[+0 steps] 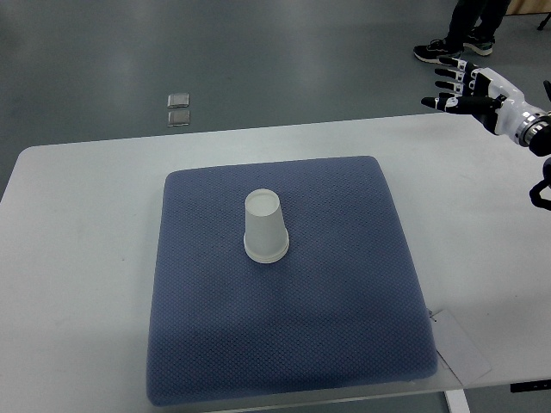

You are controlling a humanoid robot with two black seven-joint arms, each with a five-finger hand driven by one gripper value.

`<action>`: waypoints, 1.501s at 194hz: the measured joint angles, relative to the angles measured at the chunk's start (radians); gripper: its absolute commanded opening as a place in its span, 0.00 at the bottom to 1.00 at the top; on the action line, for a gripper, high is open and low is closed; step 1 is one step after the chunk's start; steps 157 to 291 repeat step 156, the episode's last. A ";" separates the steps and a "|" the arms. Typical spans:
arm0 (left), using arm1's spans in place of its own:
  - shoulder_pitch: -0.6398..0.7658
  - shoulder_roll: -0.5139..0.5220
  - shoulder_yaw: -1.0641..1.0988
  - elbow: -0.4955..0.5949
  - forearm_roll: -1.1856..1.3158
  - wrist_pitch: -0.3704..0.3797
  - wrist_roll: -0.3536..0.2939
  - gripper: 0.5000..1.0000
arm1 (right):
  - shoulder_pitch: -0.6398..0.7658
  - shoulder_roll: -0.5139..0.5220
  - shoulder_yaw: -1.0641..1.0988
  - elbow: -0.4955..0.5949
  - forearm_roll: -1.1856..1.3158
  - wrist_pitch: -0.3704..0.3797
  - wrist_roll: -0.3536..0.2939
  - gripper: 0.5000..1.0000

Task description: Stack paper cups

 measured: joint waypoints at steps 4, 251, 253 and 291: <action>0.000 0.000 0.000 0.000 0.000 0.000 0.000 1.00 | 0.000 0.000 -0.001 0.000 0.009 0.002 0.000 0.81; 0.000 0.000 0.000 0.000 0.000 0.000 0.000 1.00 | -0.090 0.187 0.018 -0.003 0.064 -0.018 0.056 0.81; 0.000 0.000 0.000 0.000 0.000 0.000 0.000 1.00 | -0.090 0.187 0.018 -0.003 0.064 -0.018 0.056 0.81; 0.000 0.000 0.000 0.000 0.000 0.000 0.000 1.00 | -0.090 0.187 0.018 -0.003 0.064 -0.018 0.056 0.81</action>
